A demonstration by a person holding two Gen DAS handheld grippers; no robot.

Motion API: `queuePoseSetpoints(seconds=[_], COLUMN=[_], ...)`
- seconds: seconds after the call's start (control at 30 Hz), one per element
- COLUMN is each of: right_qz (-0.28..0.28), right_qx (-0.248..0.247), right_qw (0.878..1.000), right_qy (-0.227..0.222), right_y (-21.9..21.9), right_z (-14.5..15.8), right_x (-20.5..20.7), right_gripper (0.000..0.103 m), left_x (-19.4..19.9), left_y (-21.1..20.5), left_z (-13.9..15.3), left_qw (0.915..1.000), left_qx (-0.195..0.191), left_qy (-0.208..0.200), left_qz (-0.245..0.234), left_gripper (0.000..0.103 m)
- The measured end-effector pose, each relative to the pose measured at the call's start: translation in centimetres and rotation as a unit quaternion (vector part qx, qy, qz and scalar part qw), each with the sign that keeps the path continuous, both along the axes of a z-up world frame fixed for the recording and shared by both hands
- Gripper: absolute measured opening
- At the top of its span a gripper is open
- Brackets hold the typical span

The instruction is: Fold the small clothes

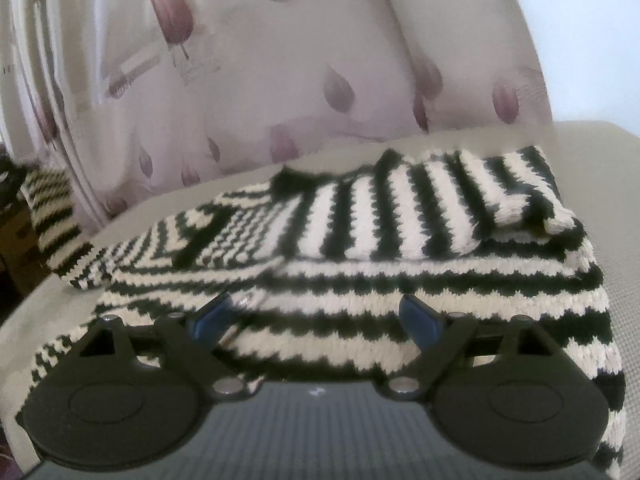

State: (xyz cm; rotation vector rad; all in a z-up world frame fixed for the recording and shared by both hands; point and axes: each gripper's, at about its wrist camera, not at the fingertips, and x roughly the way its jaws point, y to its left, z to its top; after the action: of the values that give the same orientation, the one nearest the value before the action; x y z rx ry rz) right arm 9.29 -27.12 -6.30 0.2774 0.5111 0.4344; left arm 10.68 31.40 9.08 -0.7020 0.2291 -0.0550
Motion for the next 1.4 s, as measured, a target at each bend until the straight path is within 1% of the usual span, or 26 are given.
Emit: queuePoseSetpoints(seconds=[0.13,0.2,0.27,0.33,0.43,0.53,0.6,0.67,0.7,0.73,0.77,0.8,0.83,0.87,0.9,0.93,1.0,1.03,1.07,1.13,1.2,1.23,1.27,1.33,1.37,1.4], right_qz=[-0.001,-0.003,-0.002,-0.005,-0.009,-0.014,-0.016,-0.017,-0.017,-0.017,-0.017,-0.018,-0.018,-0.018,-0.017,-0.018,-0.019,-0.021,-0.025,-0.034,-0.032,-0.038,-0.047,-0.051,-0.05,-0.045], right_qx=[0.021,0.033,0.048,0.064,0.091,0.115,0.128,0.135,0.139,0.14,0.142,0.142,0.141,0.14,0.138,0.137,0.137,0.138,0.138,0.148,0.163,0.15,0.123,0.077,0.056,0.03], right_qw=[1.0,0.999,0.999,0.998,0.996,0.993,0.992,0.991,0.99,0.99,0.99,0.99,0.99,0.99,0.99,0.99,0.99,0.99,0.99,0.988,0.986,0.988,0.991,0.995,0.997,0.998], right_qy=[-0.007,-0.01,-0.013,-0.014,-0.012,-0.005,0.0,0.004,0.004,0.003,0.002,0.002,0.002,0.002,0.001,0.0,-0.001,0.0,0.002,0.008,0.007,0.003,-0.006,-0.028,-0.03,-0.025], right_y=[-0.6,-1.0,-1.5,-1.9,-2.7,-3.5,-3.9,-4.2,-4.3,-4.3,-4.4,-4.3,-4.3,-4.3,-4.3,-4.3,-4.3,-4.3,-4.4,-4.8,-5.4,-5.5,-5.6,-5.9,-6.0,-6.1], right_z=[0.1,0.1,-0.1,-0.2,-0.4,-0.7,-0.9,-1.1,-1.1,-1.1,-1.1,-1.2,-1.2,-1.2,-1.2,-1.2,-1.3,-1.3,-1.2,-0.9,0.2,1.0,2.0,3.2,3.5,3.5], right_x=[-0.2,-0.3,-0.4,-0.5,-0.4,-0.2,-0.1,-0.1,-0.1,-0.2,-0.2,-0.3,-0.3,-0.3,-0.4,-0.4,-0.5,-0.5,-0.6,-0.9,-0.9,-0.8,-0.4,0.7,1.7,3.0], right_gripper=[0.091,0.09,0.091,0.091,0.091,0.091,0.091,0.091,0.091,0.091,0.091,0.091,0.091,0.091,0.091,0.091,0.091,0.091,0.091,0.091,0.091,0.091,0.091,0.091,0.091,0.09], left_x=[3.5,5.1,6.4,7.7,9.4,10.6,10.9,10.5,10.5,10.7,10.9,10.7,10.3,9.9,9.1,8.5,7.4,6.5,5.9,3.6,1.3,0.3,-0.7,-2.2,-2.6,-2.5], left_y=[-9.5,-14.5,-19.1,-23.0,-28.0,-31.3,-32.8,-33.2,-33.4,-33.6,-33.2,-33.0,-32.9,-32.4,-32.1,-31.7,-30.6,-29.7,-29.0,-27.2,-25.1,-24.0,-22.8,-20.9,-20.0,-19.0], left_z=[2.1,2.3,1.5,0.0,-3.4,-6.8,-8.9,-10.9,-11.7,-12.4,-13.0,-13.1,-13.2,-13.2,-13.0,-12.6,-12.3,-12.4,-11.9,-12.4,-13.5,-14.2,-14.9,-16.2,-16.8,-17.0], left_qw=[0.9961,0.9918,0.9867,0.9817,0.9742,0.966,0.9605,0.9544,0.9526,0.9498,0.9486,0.9502,0.9539,0.958,0.9596,0.9589,0.9582,0.9601,0.9625,0.9649,0.9633,0.9616,0.96,0.9608,0.9652,0.9735], left_qx=[-0.009,0.0,0.011,0.017,0.028,0.047,0.056,0.059,0.054,0.046,0.037,0.032,0.03,0.029,0.028,0.028,0.04,0.05,0.065,0.121,0.179,0.197,0.211,0.229,0.219,0.183], left_qy=[-0.021,-0.02,-0.012,0.004,0.036,0.059,0.065,0.065,0.064,0.06,0.051,0.04,0.028,0.014,0.0,-0.007,-0.004,0.0,0.006,0.018,0.029,0.03,0.025,0.023,0.03,0.04], left_qz=[-0.086,-0.127,-0.161,-0.19,-0.221,-0.247,-0.265,-0.285,-0.292,-0.304,-0.31,-0.308,-0.297,-0.285,-0.28,-0.282,-0.283,-0.275,-0.263,-0.232,-0.198,-0.189,-0.182,-0.155,-0.14,-0.131], left_gripper=[0.006,0.006,0.006,0.006,0.006,0.006,0.007,0.008,0.014,0.034,0.047,0.074,0.093,0.098,0.101,0.102,0.102,0.103,0.103,0.103,0.103,0.103,0.103,0.103,0.103,0.103])
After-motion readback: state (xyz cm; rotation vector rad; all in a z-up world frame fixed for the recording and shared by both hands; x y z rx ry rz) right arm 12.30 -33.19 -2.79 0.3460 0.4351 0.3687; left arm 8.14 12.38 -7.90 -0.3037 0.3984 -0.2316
